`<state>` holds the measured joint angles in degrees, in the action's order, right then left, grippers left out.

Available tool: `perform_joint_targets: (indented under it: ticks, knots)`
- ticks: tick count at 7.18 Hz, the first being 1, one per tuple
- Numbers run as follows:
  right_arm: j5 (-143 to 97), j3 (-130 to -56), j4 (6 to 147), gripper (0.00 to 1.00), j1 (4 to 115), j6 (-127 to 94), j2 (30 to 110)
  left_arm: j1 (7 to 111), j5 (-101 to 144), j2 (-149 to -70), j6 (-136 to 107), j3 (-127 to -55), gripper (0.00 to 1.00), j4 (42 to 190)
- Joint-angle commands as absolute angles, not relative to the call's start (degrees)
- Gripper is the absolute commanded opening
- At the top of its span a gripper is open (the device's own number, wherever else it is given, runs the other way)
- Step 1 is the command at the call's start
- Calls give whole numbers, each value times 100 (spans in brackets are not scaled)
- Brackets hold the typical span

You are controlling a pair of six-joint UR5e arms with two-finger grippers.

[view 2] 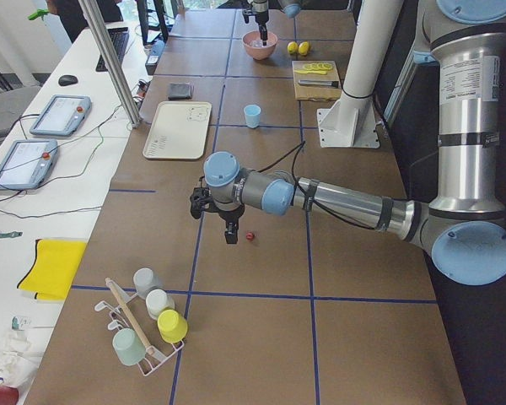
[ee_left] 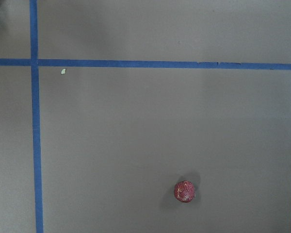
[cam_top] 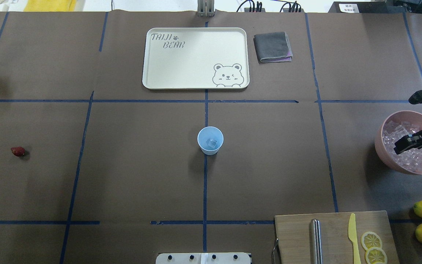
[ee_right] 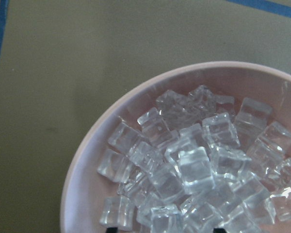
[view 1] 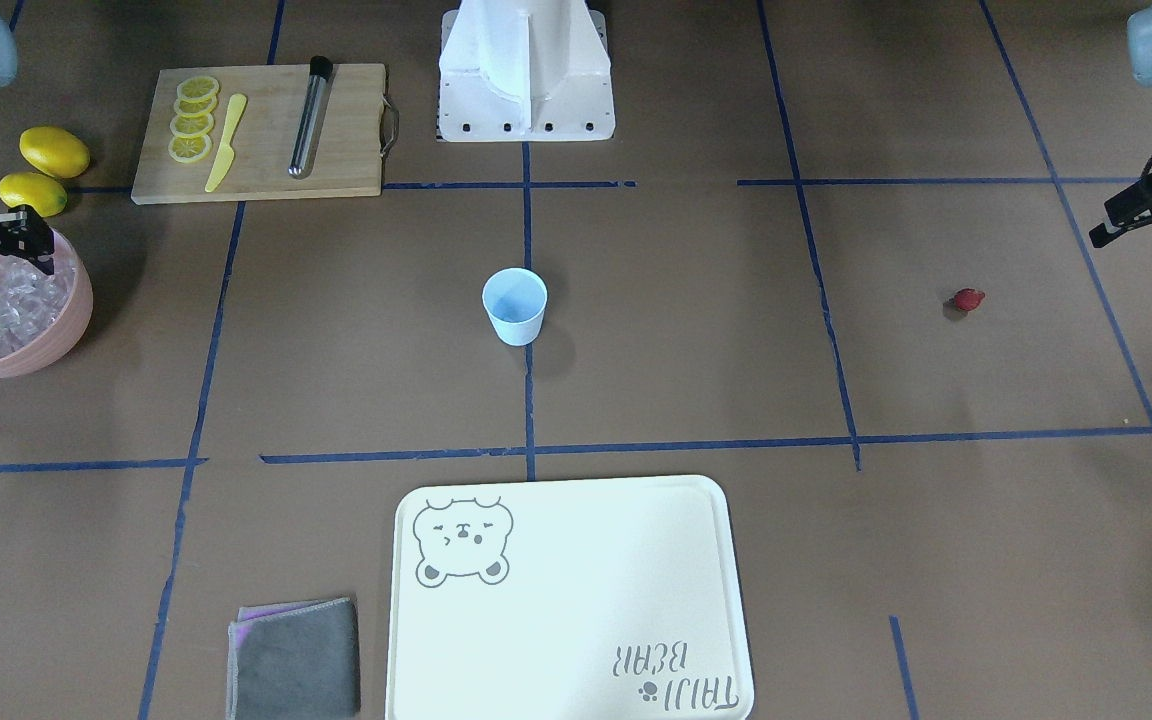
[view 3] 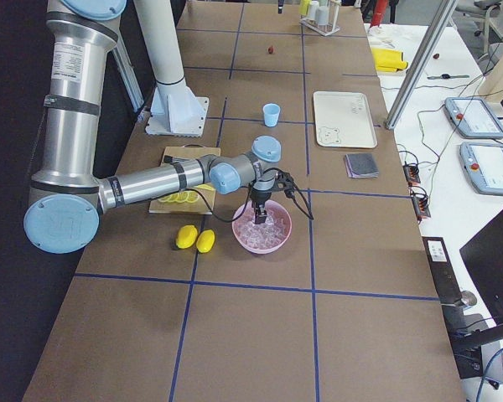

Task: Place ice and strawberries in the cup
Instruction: 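Lower the right gripper into the bowl and grasp more ice cubes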

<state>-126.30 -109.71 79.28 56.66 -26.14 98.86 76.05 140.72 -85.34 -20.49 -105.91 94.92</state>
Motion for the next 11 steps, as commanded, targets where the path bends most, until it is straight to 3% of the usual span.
perform_joint_targets:
  ticks: [1, 3, 11]
  knots:
    - [-12621, -10934, 7928, 69, 5581, -2619, 9862, 7603, 14071, -8534, -2048, -10591, 100, 9492]
    - [-12612, -10934, 7928, 53, 5581, -2619, 9861, 7611, 14071, -8534, -2048, -10591, 100, 9492]
    - [-12595, -10925, 7919, 48, 5581, -2566, 9826, 7620, 14071, -8525, -2039, -10635, 100, 9483]
